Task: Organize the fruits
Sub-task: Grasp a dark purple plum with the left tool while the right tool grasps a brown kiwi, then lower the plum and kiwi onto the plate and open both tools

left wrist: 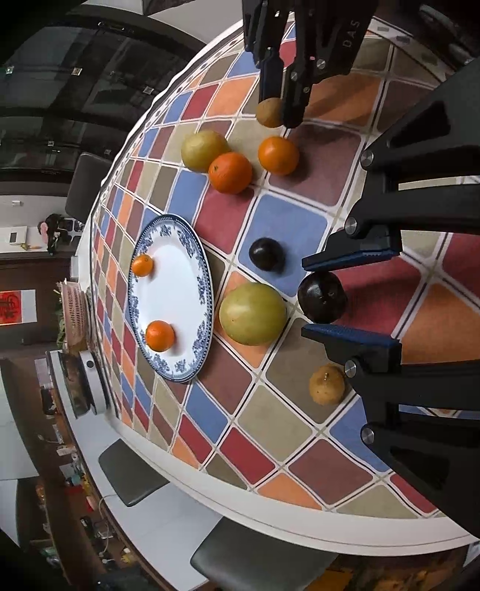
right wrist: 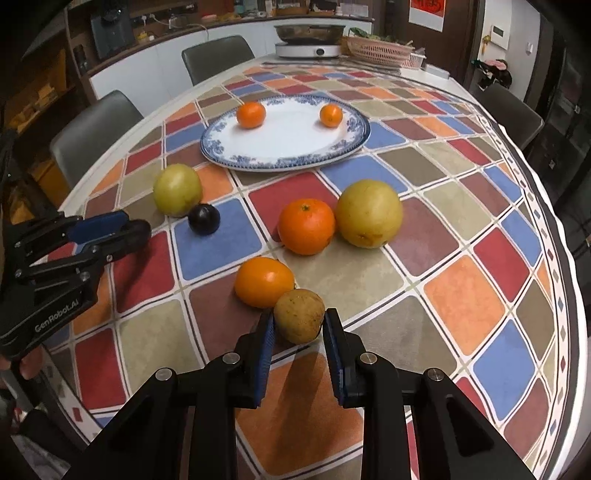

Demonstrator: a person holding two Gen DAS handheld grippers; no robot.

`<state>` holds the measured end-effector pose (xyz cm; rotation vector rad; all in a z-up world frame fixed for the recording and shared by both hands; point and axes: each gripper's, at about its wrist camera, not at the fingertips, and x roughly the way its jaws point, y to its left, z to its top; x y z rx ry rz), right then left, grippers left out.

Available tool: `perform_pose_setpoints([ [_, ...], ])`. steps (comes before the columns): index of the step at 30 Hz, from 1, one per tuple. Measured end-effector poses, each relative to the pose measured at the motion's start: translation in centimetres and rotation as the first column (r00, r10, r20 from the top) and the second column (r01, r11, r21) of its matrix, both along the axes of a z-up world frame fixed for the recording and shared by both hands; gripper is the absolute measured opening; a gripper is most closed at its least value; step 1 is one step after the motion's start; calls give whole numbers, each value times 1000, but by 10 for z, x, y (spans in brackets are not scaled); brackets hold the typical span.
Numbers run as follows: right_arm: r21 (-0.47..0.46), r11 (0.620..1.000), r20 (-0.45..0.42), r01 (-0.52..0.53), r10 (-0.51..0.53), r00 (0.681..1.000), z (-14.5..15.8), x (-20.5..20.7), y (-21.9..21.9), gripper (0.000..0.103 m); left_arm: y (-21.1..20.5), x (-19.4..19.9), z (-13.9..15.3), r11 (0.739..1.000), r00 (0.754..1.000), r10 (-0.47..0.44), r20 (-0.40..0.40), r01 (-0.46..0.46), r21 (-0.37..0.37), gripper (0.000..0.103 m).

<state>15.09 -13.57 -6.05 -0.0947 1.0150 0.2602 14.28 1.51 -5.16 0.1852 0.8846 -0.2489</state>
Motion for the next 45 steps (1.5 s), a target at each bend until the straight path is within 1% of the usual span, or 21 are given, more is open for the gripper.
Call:
perform_pose_setpoints([
  [5, 23, 999, 57, -28, 26, 998, 16, -6, 0, 28, -2, -8, 14, 1000, 999, -7, 33, 7, 3, 29],
  [10, 29, 998, 98, -62, 59, 993, 30, -4, 2, 28, -4, -4, 28, 1000, 998, -9, 59, 9, 2, 29],
  [19, 47, 994, 160, -97, 89, 983, 60, 24, 1, 28, -5, 17, 52, 1000, 995, -17, 96, 18, -12, 29],
  [26, 57, 989, 204, -135, 120, 972, 85, 55, 7, 28, -4, 44, 72, 999, 993, -22, 119, 25, -24, 29],
  [28, 65, 987, 201, -148, 132, 971, 90, 67, 10, 28, -6, 54, 76, 999, 989, -34, 141, 35, -3, 29],
  [32, 75, 984, 173, -160, 145, 974, 95, 94, 15, 28, -8, 73, 80, 999, 989, -55, 136, 55, 4, 29],
  [35, 81, 982, 141, -169, 157, 977, 95, 111, 19, 28, -8, 93, 78, 998, 992, -56, 111, 56, 1, 29],
  [37, 88, 981, 112, -172, 162, 980, 92, 125, 21, 28, -8, 108, 75, 998, 995, -57, 79, 59, -15, 29],
  [42, 101, 982, 52, -159, 154, 987, 83, 157, 24, 28, -9, 136, 66, 998, 998, -58, 26, 59, -21, 29],
  [45, 111, 984, 17, -142, 141, 990, 75, 176, 25, 28, -9, 154, 56, 998, 998, -57, -21, 57, -32, 29],
])
